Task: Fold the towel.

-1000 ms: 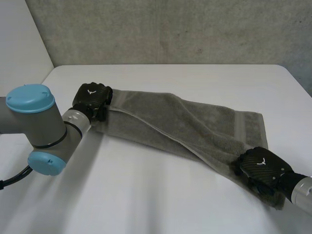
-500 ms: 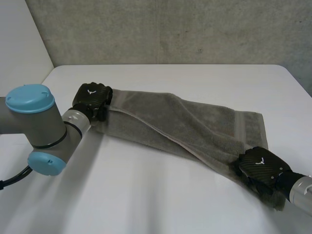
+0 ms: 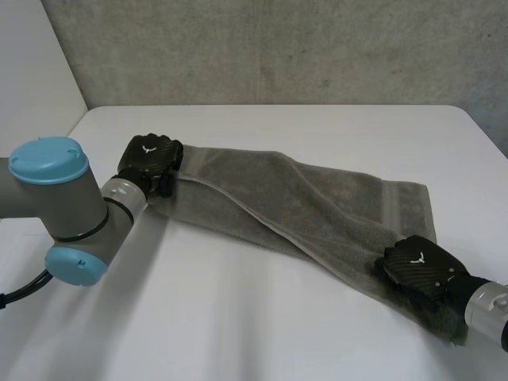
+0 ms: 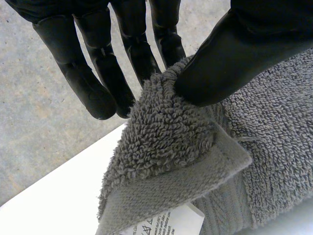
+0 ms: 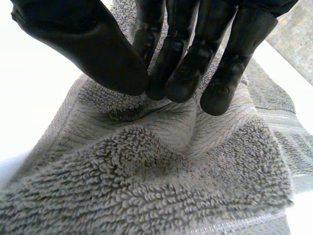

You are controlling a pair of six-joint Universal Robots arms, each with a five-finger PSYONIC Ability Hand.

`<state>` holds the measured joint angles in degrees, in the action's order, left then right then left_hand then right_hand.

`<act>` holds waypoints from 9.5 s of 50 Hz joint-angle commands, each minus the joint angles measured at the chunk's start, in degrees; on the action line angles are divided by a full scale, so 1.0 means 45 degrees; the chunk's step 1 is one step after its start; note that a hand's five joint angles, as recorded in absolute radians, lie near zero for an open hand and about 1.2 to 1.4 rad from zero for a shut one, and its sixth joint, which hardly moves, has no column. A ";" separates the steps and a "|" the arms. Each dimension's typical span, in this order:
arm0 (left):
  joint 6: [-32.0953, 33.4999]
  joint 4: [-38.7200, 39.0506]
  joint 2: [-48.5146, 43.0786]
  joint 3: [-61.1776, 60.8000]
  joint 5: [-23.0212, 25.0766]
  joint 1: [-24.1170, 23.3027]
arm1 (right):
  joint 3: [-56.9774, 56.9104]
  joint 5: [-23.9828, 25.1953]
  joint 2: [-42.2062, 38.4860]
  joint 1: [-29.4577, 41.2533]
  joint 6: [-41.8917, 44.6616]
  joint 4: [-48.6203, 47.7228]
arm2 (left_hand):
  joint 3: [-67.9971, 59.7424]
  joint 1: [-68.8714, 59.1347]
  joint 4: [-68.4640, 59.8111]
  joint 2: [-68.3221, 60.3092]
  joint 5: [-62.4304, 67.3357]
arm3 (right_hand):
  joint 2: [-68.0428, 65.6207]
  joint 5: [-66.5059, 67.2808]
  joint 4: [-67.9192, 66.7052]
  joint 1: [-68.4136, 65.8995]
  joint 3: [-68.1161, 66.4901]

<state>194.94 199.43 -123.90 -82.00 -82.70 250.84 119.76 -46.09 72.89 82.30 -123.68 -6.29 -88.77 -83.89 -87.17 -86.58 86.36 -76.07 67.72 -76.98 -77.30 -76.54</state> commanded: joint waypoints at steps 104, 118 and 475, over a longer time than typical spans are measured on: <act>-0.0234 -0.0040 0.0795 -0.0371 -0.0899 -0.0195 | -1.0403 -0.3859 -0.5144 0.1281 -0.7300 0.2803 | 0.1949 0.0865 0.1592 0.1463 -0.3634 | 1.1187 -1.1554 1.1388 1.1461 1.1291; -0.0215 -0.0001 0.0756 -0.0352 -0.0879 -0.0195 | -0.9934 -0.4015 -0.5124 0.1339 -0.7242 0.2901 | 0.1949 0.0865 0.1592 0.1463 -0.3634 | 1.0402 -1.0769 1.0603 1.0676 1.0506; -0.0586 0.1054 -0.4166 0.4766 -0.0469 0.0957 | -0.9778 -0.5382 -0.2136 0.2668 -0.5504 0.5244 | 0.1949 0.0865 0.1592 0.1463 -0.3634 | 0.6926 -0.7292 0.7127 0.7199 0.7029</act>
<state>192.29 204.03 -142.40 -60.61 -84.92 255.15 73.82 -71.11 63.48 97.54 -148.75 8.34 -88.96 -84.04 -87.66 -86.57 86.34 -38.47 28.43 -37.96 -38.47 -37.91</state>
